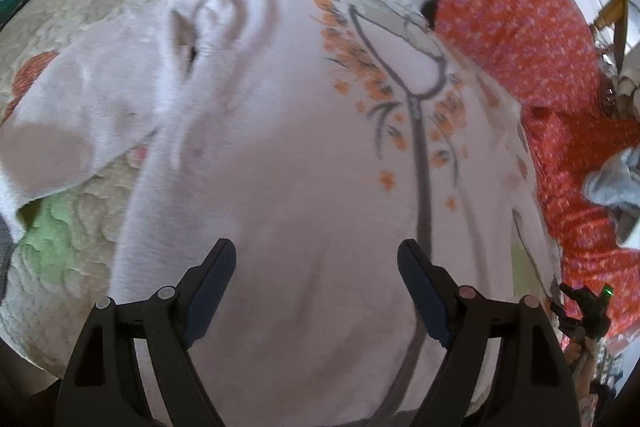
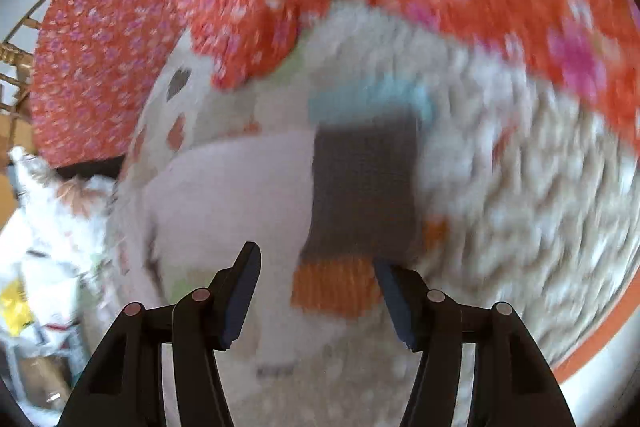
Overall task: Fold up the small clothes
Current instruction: 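Grasp a grey cuff with the right tool and fold the sleeve across the front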
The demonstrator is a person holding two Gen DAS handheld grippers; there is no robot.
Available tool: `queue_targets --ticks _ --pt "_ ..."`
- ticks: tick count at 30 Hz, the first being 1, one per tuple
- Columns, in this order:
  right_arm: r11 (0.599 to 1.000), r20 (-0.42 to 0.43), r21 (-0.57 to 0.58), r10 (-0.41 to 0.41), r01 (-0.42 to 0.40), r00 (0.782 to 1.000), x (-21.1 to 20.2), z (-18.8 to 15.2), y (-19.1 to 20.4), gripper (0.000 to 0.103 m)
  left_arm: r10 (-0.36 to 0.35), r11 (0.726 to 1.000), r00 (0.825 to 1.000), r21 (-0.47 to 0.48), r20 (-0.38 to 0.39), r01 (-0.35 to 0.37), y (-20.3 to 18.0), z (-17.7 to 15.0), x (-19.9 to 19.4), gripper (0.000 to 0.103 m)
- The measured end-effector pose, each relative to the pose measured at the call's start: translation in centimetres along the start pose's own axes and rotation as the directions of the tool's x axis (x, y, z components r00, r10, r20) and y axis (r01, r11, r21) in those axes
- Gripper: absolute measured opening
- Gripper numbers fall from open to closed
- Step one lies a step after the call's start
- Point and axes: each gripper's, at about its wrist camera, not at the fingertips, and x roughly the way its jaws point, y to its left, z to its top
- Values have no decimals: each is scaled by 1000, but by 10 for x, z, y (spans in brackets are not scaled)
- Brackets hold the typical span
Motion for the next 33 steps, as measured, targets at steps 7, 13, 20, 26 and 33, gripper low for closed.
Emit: queue_targets --ticks 7,13,20,26,33 --pt "984 102 -54 -162 168 982 9 15 29 5 12 997 998 -71 64 -8 27 16 -21 82" --pt "975 218 -177 -91 131 972 -28 15 109 5 101 993 965 -92 244 -80 49 68 -69 82" --pt "895 151 -441 144 -63 978 -11 -34 296 5 71 974 947 -227 313 2 92 87 -100 82" --pt "750 -20 -644 180 -150 984 62 -124 439 5 129 958 923 -286 361 -22 119 82 -121 82" --pt "584 -199 -779 119 -231 973 157 -243 527 5 128 941 939 -337 318 -14 149 84 -117 82"
